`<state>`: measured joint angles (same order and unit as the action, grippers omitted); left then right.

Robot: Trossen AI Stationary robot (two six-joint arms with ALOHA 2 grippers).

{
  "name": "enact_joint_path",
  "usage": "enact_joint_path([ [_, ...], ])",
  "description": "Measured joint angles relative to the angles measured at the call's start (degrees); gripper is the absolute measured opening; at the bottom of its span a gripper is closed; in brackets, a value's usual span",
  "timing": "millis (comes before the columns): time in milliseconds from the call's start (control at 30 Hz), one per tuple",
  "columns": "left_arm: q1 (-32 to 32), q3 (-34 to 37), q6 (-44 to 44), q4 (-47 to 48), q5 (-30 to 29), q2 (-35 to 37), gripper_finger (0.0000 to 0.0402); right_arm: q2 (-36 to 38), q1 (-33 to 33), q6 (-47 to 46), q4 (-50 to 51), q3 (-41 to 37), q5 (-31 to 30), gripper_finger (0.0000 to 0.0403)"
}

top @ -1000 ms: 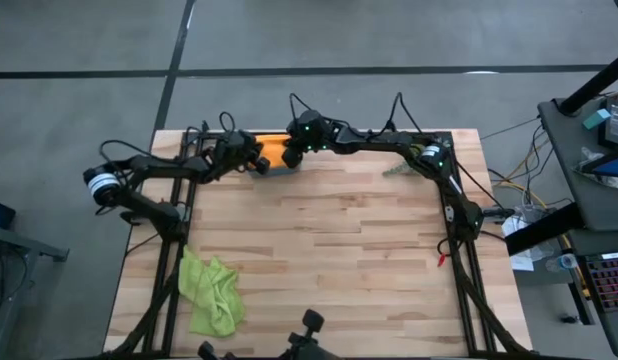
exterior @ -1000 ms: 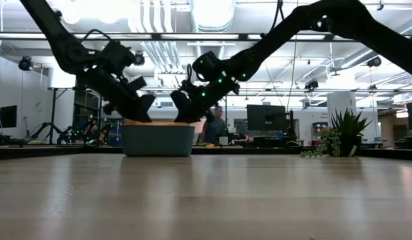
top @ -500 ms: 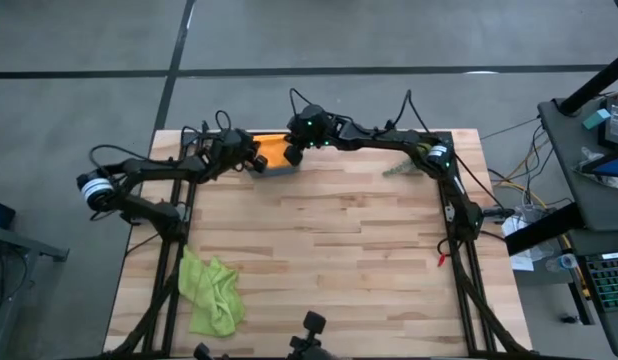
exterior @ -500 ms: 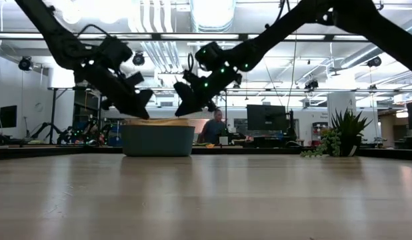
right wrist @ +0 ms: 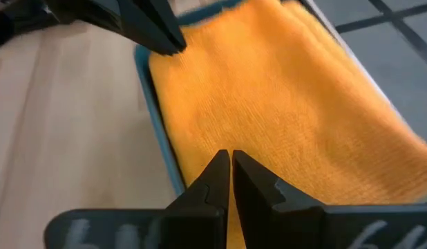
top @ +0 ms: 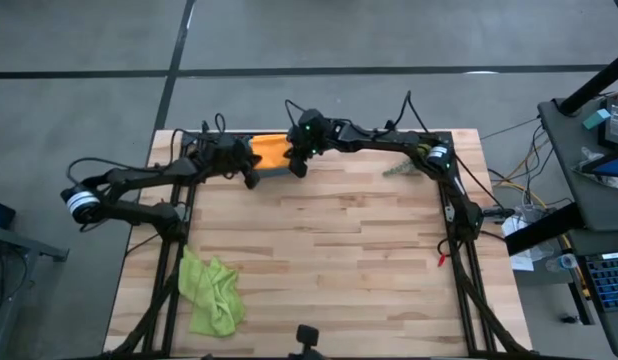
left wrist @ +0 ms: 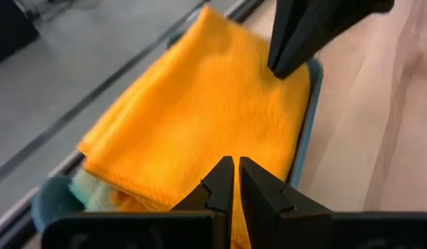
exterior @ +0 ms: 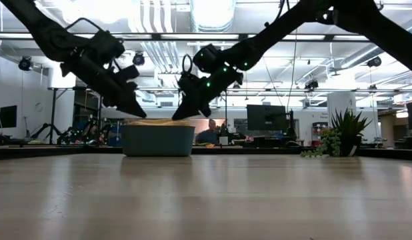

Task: Fold microfiber towels
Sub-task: Put the orange microfiber towel into the green bin

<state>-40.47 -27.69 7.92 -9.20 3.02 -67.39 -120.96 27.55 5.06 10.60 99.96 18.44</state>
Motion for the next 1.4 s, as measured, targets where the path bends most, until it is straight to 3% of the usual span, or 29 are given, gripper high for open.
enact_joint_path([
  [367,0.03,-0.04,-0.19,-0.47,0.46,-8.05,0.0010,-1.95,0.60,-0.08,3.31,0.00,-0.39,0.0012],
  [967,-0.04,-0.34,0.57,1.24,-0.30,1.17,0.0010,0.16,1.00,0.87,4.10,0.13,-0.68,0.0012],
  [1133,-0.07,-0.84,3.49,-1.21,-4.43,4.41,0.0010,1.83,1.45,1.84,3.24,0.15,-4.19,0.0012],
  [1400,-1.77,-1.47,6.01,-6.59,-6.59,0.88,0.0010,1.68,2.51,2.02,-1.47,0.15,-7.06,0.0011],
])
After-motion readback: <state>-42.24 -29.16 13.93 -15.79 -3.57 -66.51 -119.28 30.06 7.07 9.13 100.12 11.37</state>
